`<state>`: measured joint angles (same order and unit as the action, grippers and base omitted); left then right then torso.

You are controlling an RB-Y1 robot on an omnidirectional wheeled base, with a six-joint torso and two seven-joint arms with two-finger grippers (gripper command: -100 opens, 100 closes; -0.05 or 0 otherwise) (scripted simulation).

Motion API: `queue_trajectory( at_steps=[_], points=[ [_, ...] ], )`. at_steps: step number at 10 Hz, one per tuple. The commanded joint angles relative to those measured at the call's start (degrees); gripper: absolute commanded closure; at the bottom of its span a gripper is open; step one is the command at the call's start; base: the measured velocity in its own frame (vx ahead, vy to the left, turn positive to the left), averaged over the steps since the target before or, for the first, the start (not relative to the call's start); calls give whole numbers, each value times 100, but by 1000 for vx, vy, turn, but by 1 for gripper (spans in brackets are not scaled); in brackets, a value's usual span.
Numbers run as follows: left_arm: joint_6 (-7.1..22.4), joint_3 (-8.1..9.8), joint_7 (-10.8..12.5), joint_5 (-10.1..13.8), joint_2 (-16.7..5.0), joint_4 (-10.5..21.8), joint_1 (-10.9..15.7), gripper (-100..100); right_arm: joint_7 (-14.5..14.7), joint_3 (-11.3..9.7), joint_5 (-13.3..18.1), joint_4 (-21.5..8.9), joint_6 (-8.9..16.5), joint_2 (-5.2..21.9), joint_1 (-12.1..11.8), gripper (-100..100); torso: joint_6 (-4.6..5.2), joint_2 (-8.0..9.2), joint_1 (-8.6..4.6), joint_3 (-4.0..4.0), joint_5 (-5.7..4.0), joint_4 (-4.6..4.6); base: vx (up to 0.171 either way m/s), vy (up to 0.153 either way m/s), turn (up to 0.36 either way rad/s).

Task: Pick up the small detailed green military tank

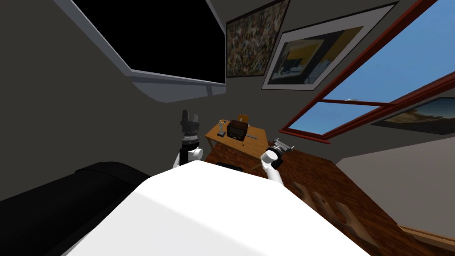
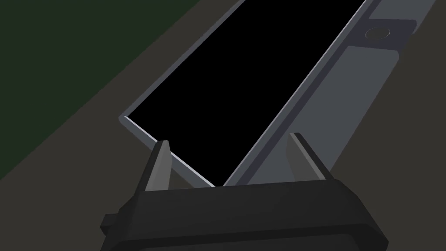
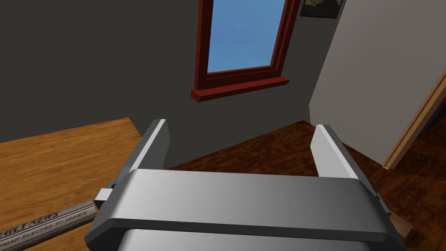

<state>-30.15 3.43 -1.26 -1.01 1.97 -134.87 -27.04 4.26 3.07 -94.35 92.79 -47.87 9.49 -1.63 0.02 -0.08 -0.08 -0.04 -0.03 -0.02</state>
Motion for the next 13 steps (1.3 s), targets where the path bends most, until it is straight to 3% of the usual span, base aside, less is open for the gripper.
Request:
queue_trajectory(
  at_steps=[1,3,4,6,7,9,10,13],
  points=[
    [0,0,0,0,0,0,0,0,45,37,-286,-132,-55,8,83,-100,0,0,0,0,0,0,-5,-33,159],
    [0,1,0,0,0,0,-1,0,45,37,-554,-132,-55,8,83,-100,5,0,2,0,0,0,0,-11,3],
    [0,0,0,0,0,0,-1,0,111,97,-753,-390,-161,10,221,-100,5,-1,7,0,1,0,-7,-23,259],
    [0,0,0,0,0,0,-1,0,111,97,-1081,-390,-161,10,221,-100,4,-1,-1,-1,0,0,0,-26,75],
    [0,1,0,0,0,0,-1,0,175,159,-1273,-647,-261,13,355,-100,6,-1,2,-1,0,-1,-5,-22,252],
    [0,1,0,0,0,0,-1,0,175,159,-1615,-647,-261,13,355,-100,5,-1,0,-1,0,0,-2,-23,62],
    [0,1,0,0,0,0,-1,0,238,223,-1793,-900,-355,17,484,-100,7,-1,3,-1,1,-1,-2,-16,306],
    [0,1,0,0,0,0,-1,0,238,223,-2196,-900,-355,17,484,-100,8,-1,3,-1,1,-1,0,-15,16]
  ],
)
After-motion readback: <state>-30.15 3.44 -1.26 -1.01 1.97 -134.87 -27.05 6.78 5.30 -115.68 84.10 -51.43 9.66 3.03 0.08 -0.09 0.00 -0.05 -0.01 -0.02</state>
